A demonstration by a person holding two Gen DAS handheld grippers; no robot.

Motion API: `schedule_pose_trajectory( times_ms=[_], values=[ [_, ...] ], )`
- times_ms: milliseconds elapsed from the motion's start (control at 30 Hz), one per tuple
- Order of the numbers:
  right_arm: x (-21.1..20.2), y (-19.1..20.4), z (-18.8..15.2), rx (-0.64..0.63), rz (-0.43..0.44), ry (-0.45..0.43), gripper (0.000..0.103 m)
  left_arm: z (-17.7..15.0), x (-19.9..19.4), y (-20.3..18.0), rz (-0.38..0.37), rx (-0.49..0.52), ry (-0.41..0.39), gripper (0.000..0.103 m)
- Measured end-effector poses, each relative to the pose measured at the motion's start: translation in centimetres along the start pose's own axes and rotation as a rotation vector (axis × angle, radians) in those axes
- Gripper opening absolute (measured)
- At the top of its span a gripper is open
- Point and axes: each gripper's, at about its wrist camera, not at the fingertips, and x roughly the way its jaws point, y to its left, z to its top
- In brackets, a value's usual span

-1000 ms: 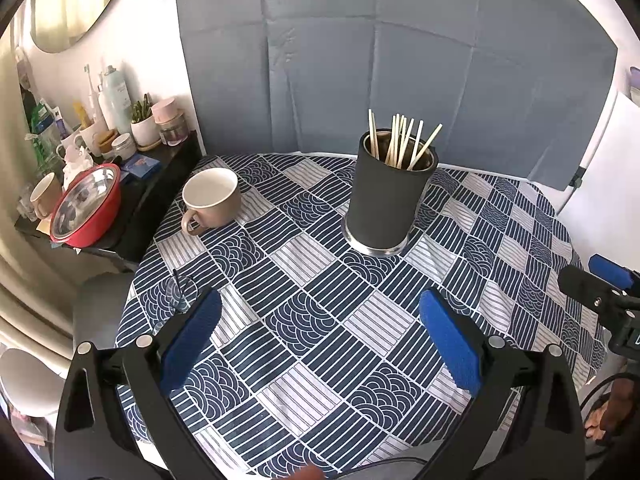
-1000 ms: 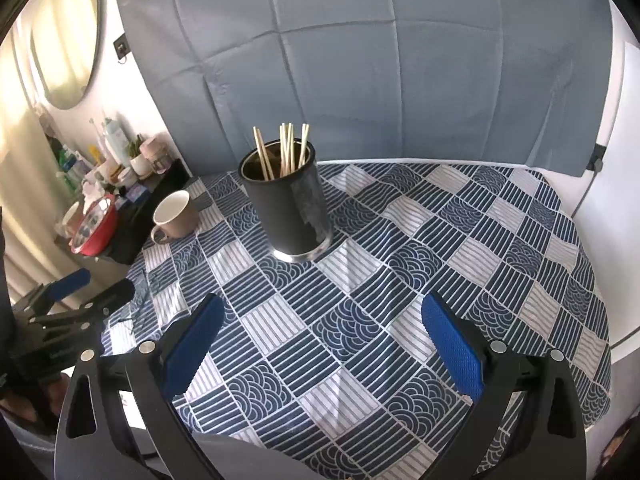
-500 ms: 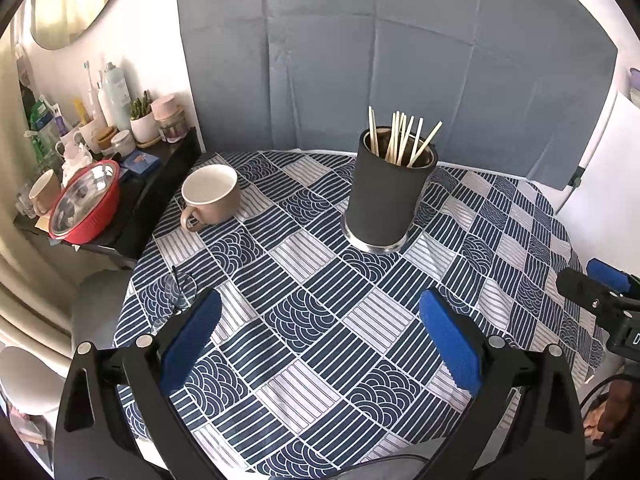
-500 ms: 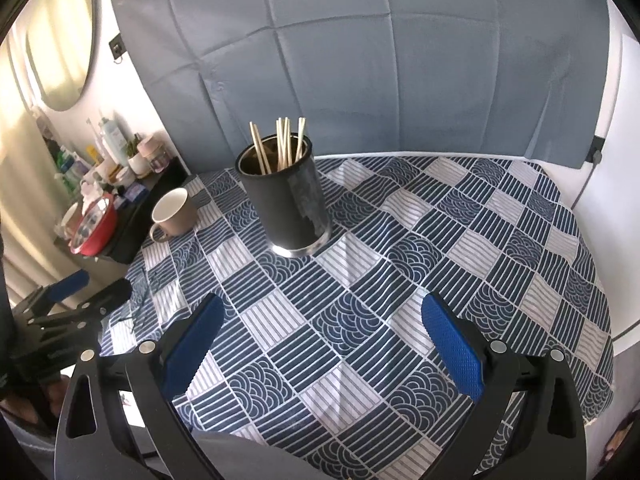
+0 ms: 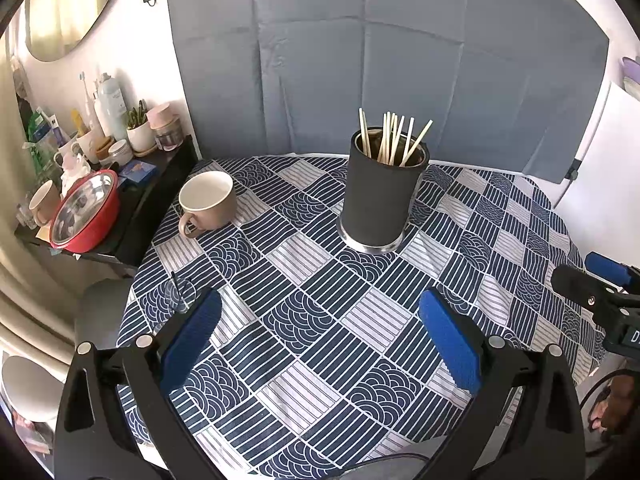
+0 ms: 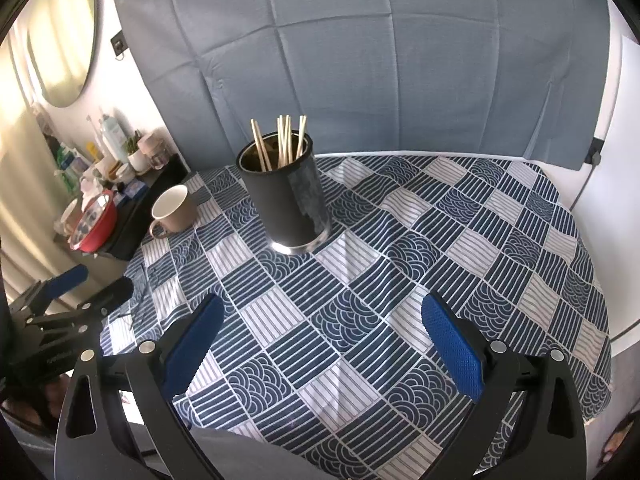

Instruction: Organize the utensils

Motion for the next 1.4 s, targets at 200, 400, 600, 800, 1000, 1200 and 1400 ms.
schedule_pose_trajectory(
  times_ms=[200, 400, 600, 800, 1000, 1200, 1400],
  values=[
    [-0.05, -0.08, -0.14, 0.002, -0.005, 0.004, 0.095, -0.09, 0.01, -0.08, 0.000, 0.000, 0.005, 0.097],
    [-0.05, -0.03, -0.16, 0.000, -0.007, 0.005, 0.095, -0.08, 0.03, -0.01, -0.004, 0.000, 0.007, 0.097],
    [-0.04, 0.09, -0.25, -0.007, -0.011, 0.008, 0.095, -0.15, -0.01, -0.16, -0.003, 0.004, 0.009, 0.097],
    [0.00, -0.07, -0.34, 0.003, -0.006, 0.012, 0.095, -0.11, 0.09, -0.01, -0.006, -0.005, 0.012, 0.097],
    [0.07, -0.17, -0.32, -0.002, -0.002, 0.017, 0.095, -0.15, 0.15, 0.12, -0.005, -0.016, 0.017, 0.097],
    [0.14, -0.03, -0.31, -0.007, 0.002, 0.020, 0.095, -0.18, 0.20, 0.32, -0.007, -0.023, 0.023, 0.097],
    [0.11, 0.43, -0.31, -0.026, 0.003, 0.017, 0.095, -0.29, 0.26, 0.42, -0.008, -0.030, 0.027, 0.097]
  ],
)
